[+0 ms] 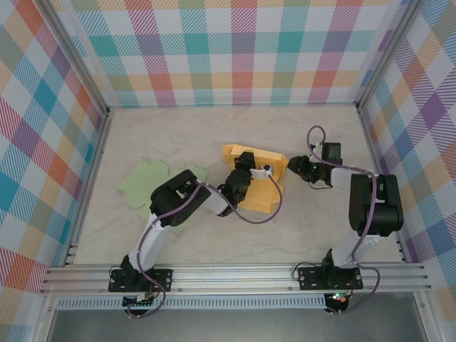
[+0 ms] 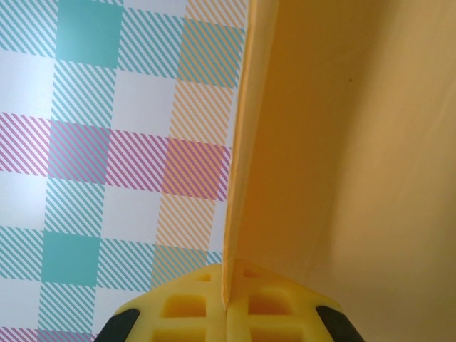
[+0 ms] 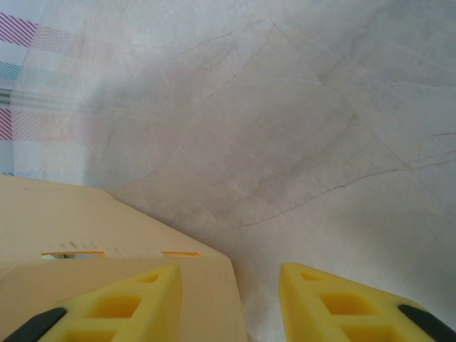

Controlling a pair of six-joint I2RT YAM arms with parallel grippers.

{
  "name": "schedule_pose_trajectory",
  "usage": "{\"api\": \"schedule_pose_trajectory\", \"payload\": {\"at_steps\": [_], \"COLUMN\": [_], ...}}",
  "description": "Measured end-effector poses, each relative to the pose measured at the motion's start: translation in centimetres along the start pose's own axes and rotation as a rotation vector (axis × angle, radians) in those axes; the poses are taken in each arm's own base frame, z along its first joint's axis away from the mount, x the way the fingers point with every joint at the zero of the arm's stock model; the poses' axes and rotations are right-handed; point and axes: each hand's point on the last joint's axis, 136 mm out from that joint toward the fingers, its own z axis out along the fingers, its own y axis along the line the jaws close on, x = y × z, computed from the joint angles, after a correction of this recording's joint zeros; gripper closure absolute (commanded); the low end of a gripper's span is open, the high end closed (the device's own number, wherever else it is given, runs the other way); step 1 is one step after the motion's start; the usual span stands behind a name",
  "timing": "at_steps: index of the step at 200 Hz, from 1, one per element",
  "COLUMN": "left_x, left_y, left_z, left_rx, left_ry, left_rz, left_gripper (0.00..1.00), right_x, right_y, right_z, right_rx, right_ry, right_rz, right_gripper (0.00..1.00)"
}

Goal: Fold the paper box

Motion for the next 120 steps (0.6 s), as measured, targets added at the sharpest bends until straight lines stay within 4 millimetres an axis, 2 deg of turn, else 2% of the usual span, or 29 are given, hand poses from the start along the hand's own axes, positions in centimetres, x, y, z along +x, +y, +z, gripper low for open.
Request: {"api": "schedule_pose_trajectory", "payload": {"at_steps": [32,79,120], "left_x": [0.1,0.2,0.2], "left_y": [-0.1,-0.2,-0.2], "left_z": [-0.1,0.0,0.0], "left_rx": [-0.006,-0.007,-0.013], "left_ry": [-0.012,-0.016,-0.017], "left_rz": [0.006,0.016,0.016], "left_gripper": [1.0,1.0,1.0], "right_x": [0.9,3.0,3.9], "right_y": [-0.1,1.6,2.0], "right_z": [0.0,0.0,0.3], "right_rx": [0.022,0.03,0.048], "right_ry": [0.005,0.017,0.025], "right_rz": [-0.026,-0.107,-0.14], "right_gripper": [0.54,0.51,0.49]}}
